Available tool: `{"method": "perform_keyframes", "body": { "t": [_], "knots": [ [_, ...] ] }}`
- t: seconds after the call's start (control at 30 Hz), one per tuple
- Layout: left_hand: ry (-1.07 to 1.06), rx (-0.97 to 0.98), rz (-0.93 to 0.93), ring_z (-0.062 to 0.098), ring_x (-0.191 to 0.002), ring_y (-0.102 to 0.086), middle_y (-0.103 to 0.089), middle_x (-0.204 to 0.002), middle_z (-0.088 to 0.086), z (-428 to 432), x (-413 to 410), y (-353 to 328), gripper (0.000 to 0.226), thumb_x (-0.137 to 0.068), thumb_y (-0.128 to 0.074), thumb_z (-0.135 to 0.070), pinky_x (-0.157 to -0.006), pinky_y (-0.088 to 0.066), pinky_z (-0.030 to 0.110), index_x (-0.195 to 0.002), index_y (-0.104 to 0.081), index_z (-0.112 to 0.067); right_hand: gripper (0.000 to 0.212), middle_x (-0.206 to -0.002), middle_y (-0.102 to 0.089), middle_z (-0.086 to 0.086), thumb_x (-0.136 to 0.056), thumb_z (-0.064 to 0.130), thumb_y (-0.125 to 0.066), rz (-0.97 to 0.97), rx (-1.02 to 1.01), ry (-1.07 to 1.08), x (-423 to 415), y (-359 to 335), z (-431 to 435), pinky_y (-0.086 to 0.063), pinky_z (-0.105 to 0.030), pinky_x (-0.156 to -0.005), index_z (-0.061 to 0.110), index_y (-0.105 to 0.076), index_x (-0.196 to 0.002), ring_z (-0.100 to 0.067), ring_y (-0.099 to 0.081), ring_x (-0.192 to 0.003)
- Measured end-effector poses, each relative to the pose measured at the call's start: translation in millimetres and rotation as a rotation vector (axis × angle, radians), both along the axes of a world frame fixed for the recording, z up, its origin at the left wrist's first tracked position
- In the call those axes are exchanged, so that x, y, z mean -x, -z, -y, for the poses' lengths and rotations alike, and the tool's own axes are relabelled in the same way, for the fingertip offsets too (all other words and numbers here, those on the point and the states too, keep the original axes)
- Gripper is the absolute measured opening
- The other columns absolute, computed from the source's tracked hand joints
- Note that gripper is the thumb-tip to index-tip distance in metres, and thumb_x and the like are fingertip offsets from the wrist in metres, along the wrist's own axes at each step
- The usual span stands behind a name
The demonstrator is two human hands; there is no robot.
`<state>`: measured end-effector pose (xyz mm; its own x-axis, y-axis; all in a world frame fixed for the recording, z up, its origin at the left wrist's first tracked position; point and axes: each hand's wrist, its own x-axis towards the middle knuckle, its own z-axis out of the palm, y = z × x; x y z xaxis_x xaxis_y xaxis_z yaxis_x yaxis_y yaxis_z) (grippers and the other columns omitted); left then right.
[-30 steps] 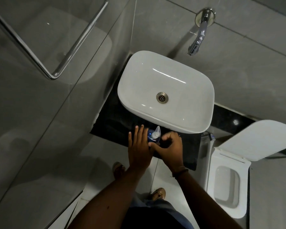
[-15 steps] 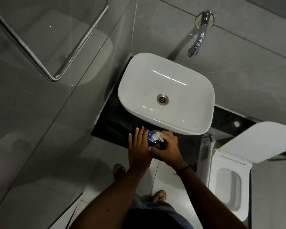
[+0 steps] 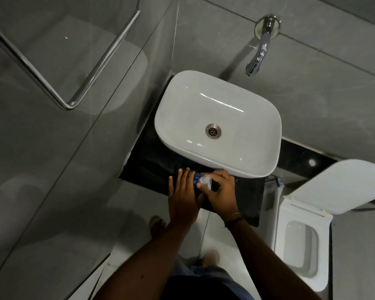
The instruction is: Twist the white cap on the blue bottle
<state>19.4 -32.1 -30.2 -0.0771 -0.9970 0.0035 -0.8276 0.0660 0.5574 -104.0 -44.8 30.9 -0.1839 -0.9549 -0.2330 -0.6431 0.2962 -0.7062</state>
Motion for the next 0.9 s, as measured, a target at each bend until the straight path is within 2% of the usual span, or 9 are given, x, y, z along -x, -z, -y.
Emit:
{"method": "perform_keyframes", "body": {
  "t": [0.07, 0.17, 0.33, 0.43, 0.5, 0.57, 0.63, 0.73, 0.9],
  "knots": [
    [-0.003, 0.003, -0.007, 0.030, -0.147, -0.042, -0.056, -0.151, 0.012, 0.2, -0.1, 0.5, 0.088, -0.099, -0.011, -0.068, -0.120, -0.032, 0.057, -0.143, -0.055, -0.006, 0.027, -0.106, -0.071, -0.003, -0.078, 0.030, -0.090, 0.010, 0.032, 0.088, -6.0, -1.8, 1.5, -0.053, -0.048, -0.102, 0.019, -0.082, -0.101, -0.028, -0.061, -0.112],
    [-0.005, 0.006, 0.004, 0.030, -0.148, -0.042, -0.056, -0.151, 0.011, -1.0, 0.3, 1.3, 0.087, -0.100, -0.011, -0.067, -0.121, -0.031, 0.057, -0.143, -0.056, -0.006, 0.026, -0.095, -0.073, -0.005, -0.072, 0.034, -0.094, 0.042, 0.055, 0.204, -14.8, -2.1, 0.5, -0.059, -0.052, -0.088, 0.025, -0.074, -0.085, -0.034, -0.069, -0.098],
    [0.006, 0.015, 0.063, 0.030, -0.147, -0.043, -0.056, -0.150, 0.010, -1.4, -0.3, 1.9, 0.076, -0.106, -0.016, -0.060, -0.120, -0.033, 0.058, -0.140, -0.059, -0.007, 0.034, -0.089, -0.075, -0.005, -0.074, 0.047, -0.088, 0.066, 0.056, 0.262, -22.6, 3.6, -2.0, -0.061, -0.051, -0.081, 0.019, -0.072, -0.085, -0.033, -0.071, -0.092],
    [0.010, 0.023, 0.046, 0.031, -0.146, -0.044, -0.057, -0.150, 0.011, -0.1, -0.3, 2.7, 0.076, -0.106, -0.017, -0.060, -0.119, -0.035, 0.058, -0.141, -0.058, -0.007, 0.038, -0.087, -0.073, -0.004, -0.068, 0.052, -0.089, 0.069, 0.044, 0.279, -20.3, 4.6, -1.7, -0.061, -0.052, -0.076, 0.025, -0.066, -0.082, -0.030, -0.071, -0.085],
    [0.009, 0.030, 0.012, 0.031, -0.145, -0.045, -0.057, -0.150, 0.012, 0.0, -0.3, 4.0, 0.075, -0.105, -0.019, -0.059, -0.119, -0.034, 0.058, -0.142, -0.057, -0.006, 0.044, -0.096, -0.074, -0.006, -0.063, 0.044, -0.096, 0.115, 0.023, 0.235, -12.6, 5.5, -3.4, -0.063, -0.052, -0.082, 0.025, -0.067, -0.091, -0.028, -0.074, -0.090],
    [0.005, 0.025, -0.008, 0.031, -0.146, -0.045, -0.056, -0.150, 0.012, 0.0, -1.2, 5.4, 0.079, -0.103, -0.015, -0.061, -0.119, -0.033, 0.058, -0.143, -0.055, -0.006, 0.072, -0.123, -0.070, -0.006, -0.062, 0.028, -0.100, 0.155, -0.011, 0.118, 0.4, 2.3, -6.1, -0.060, -0.047, -0.103, 0.019, -0.067, -0.125, -0.026, -0.070, -0.115],
    [0.005, 0.000, -0.022, 0.030, -0.148, -0.042, -0.055, -0.152, 0.011, 1.1, -1.7, 6.5, 0.089, -0.099, -0.008, -0.068, -0.121, -0.030, 0.058, -0.144, -0.053, -0.007, 0.094, -0.137, -0.063, -0.002, -0.066, 0.024, -0.097, 0.161, -0.055, -0.046, 16.2, -6.3, -7.0, -0.054, -0.043, -0.113, 0.020, -0.055, -0.150, -0.023, -0.064, -0.129],
    [0.010, -0.016, -0.035, 0.029, -0.150, -0.038, -0.052, -0.154, 0.010, 1.6, -1.0, 10.5, 0.094, -0.093, -0.015, -0.078, -0.122, -0.027, 0.058, -0.147, -0.050, -0.009, 0.082, -0.132, -0.064, 0.005, -0.076, 0.035, -0.088, 0.079, -0.064, -0.254, 31.4, -23.0, -3.3, -0.054, -0.044, -0.113, 0.026, -0.057, -0.151, -0.017, -0.064, -0.126],
    [0.017, -0.013, -0.031, 0.028, -0.151, -0.036, -0.051, -0.155, 0.009, 1.5, -1.3, 13.0, 0.091, -0.094, -0.021, -0.078, -0.125, -0.021, 0.054, -0.148, -0.049, -0.011, 0.062, -0.122, -0.069, 0.005, -0.084, 0.022, -0.086, -0.004, -0.038, -0.347, 33.4, -41.3, 8.0, -0.054, -0.039, -0.109, 0.023, -0.067, -0.142, -0.014, -0.066, -0.117]
  ]
}}
